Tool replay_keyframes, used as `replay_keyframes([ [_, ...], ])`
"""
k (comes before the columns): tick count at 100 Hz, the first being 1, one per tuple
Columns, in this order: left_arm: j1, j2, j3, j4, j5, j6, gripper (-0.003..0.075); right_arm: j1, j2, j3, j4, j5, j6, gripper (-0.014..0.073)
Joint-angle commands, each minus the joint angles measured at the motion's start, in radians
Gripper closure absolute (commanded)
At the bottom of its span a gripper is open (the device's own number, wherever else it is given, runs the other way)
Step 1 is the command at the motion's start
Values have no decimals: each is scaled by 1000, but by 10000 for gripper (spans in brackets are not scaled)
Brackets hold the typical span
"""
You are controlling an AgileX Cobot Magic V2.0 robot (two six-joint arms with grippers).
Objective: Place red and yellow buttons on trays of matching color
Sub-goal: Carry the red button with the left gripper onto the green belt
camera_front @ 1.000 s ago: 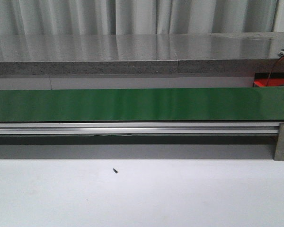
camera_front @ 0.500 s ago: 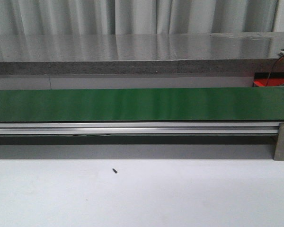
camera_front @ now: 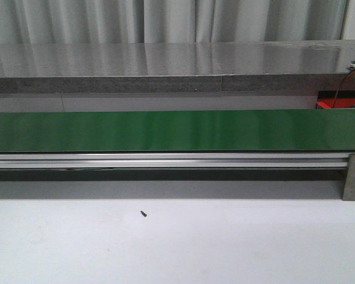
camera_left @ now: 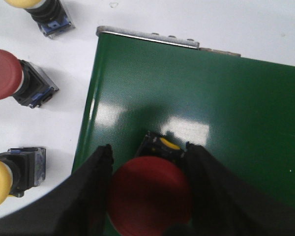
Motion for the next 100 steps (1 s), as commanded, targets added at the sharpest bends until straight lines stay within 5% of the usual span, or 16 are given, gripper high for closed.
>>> replay_keyframes([
  [1, -7, -48, -36, -6, -27, 1, 500, 1, -14, -19, -12, -81, 1, 662],
  [21, -7, -56, -43, -82, -7, 88, 160, 1, -14, -19, -12, -81, 1, 662],
  [28, -7, -71, -43, -154, -7, 144, 106, 1, -14, -19, -12, -81, 1, 662],
  [64, 25, -205, -44, -189, -7, 179, 102, 1, -14, -19, -12, -81, 1, 662],
  [100, 257, -254, -26, -98, 18, 31, 102, 1, -14, -19, -12, -81, 1, 662],
])
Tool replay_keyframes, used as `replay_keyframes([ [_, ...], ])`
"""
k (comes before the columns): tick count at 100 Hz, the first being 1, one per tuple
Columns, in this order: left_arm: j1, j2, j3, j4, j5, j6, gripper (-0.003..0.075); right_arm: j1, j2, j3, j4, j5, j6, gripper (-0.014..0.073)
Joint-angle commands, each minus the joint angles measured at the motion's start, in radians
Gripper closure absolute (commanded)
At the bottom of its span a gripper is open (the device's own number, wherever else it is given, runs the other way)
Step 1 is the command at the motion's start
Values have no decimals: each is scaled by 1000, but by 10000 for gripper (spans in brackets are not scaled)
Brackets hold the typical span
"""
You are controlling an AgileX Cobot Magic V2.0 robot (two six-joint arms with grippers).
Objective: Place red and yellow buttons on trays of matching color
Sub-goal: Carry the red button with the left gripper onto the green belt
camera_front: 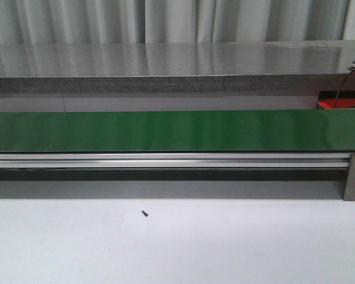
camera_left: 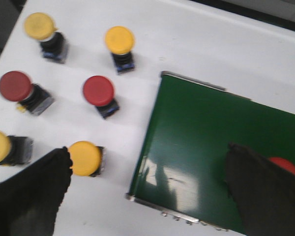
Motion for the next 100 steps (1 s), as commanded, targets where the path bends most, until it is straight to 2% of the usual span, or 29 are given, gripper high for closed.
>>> replay_keyframes([
  [1, 54, -45, -12, 38, -31, -53, 102, 1, -14, -19, -12, -81, 1, 662],
  [17, 146, -45, 52, 202, -85, -197, 102, 1, -14, -19, -12, -81, 1, 662],
  [38, 222, -41, 156, 238, -219, -262, 102, 1, -14, -19, -12, -81, 1, 662],
  [83, 238, 123, 167, 288, -269, -277, 102, 1, -14, -19, -12, -81, 1, 662],
  [100, 238, 171, 167, 407, -270, -394, 102, 1, -14, -19, -12, -81, 1, 662],
])
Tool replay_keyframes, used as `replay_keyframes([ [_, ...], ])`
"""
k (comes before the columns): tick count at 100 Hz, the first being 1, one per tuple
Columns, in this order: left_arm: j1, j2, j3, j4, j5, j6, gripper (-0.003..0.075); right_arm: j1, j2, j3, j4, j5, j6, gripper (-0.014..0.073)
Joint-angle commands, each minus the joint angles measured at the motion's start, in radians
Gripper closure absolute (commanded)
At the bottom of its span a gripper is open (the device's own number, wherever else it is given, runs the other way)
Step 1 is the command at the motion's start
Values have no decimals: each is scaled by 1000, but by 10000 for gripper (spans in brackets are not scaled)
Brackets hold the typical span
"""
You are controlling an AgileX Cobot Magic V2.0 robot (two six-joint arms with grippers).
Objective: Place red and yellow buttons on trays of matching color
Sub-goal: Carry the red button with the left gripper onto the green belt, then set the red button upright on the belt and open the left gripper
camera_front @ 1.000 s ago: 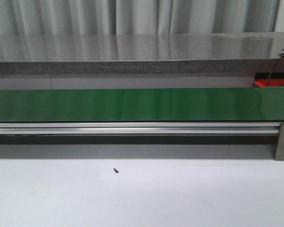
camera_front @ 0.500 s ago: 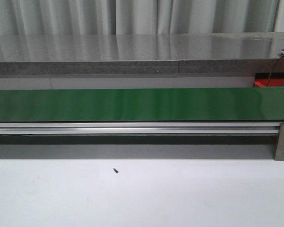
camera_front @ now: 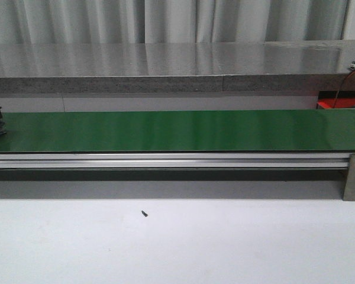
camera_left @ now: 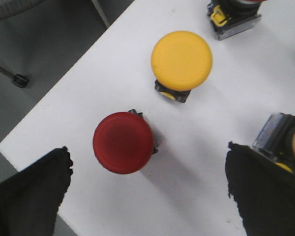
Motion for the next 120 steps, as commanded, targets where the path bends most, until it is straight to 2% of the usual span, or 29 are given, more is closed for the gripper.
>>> replay_keyframes([
  [1, 4, -27, -30, 73, -45, -72, 102, 1, -14, -19, -12, -81, 1, 662],
  [20, 4, -9, -30, 97, -91, -85, 102, 1, -14, -19, -12, -81, 1, 662],
  [55, 4, 77, -30, 93, -94, -91, 102, 1, -14, -19, -12, -81, 1, 662],
  [63, 4, 80, -30, 93, -104, -100, 127, 1, -14, -19, -12, -81, 1, 662],
  [74, 4, 80, -30, 95, -113, -102, 237, 1, -14, -19, -12, -81, 1, 662],
  [88, 4, 80, -30, 95, -113, -104, 456, 1, -14, -19, -12, -81, 1, 662],
  [101, 4, 76, -30, 95, -99, -107, 622, 1, -14, -19, -12, -81, 1, 662],
  [113, 4, 48, -30, 76, -85, -107, 722, 1, -14, -19, -12, -81, 1, 662],
  [120, 2, 19, -30, 62, -76, -107, 739, 1, -14, -19, -12, -81, 1, 662],
])
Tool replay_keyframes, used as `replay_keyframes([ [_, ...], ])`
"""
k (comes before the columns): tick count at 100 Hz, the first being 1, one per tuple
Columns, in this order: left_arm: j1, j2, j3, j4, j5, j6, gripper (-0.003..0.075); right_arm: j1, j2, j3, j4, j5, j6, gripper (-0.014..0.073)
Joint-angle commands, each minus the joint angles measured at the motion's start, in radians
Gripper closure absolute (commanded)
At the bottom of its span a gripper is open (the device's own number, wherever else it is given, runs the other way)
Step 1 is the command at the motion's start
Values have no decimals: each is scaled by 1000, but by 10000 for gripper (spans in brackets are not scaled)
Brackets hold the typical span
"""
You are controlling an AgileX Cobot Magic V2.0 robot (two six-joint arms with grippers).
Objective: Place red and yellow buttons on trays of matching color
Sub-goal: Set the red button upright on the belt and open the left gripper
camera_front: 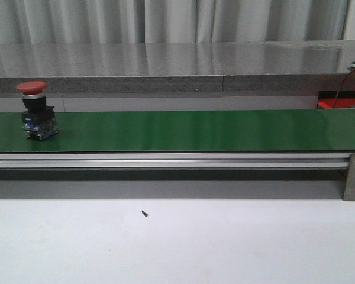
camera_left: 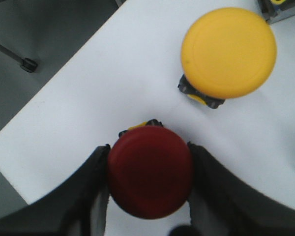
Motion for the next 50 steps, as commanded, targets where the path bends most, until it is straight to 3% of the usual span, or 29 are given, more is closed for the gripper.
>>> replay_keyframes([
  [1, -1, -97, -28, -13, -18, -14, 739, 1, -14, -19, -12, -81, 1, 662],
  [25, -60, -262, -28, -23, -1, -14, 739, 1, -14, -19, -12, -81, 1, 662],
  [50, -254, -378, -30, -26, -7, 3, 739, 1, -14, -19, -12, -81, 1, 662],
])
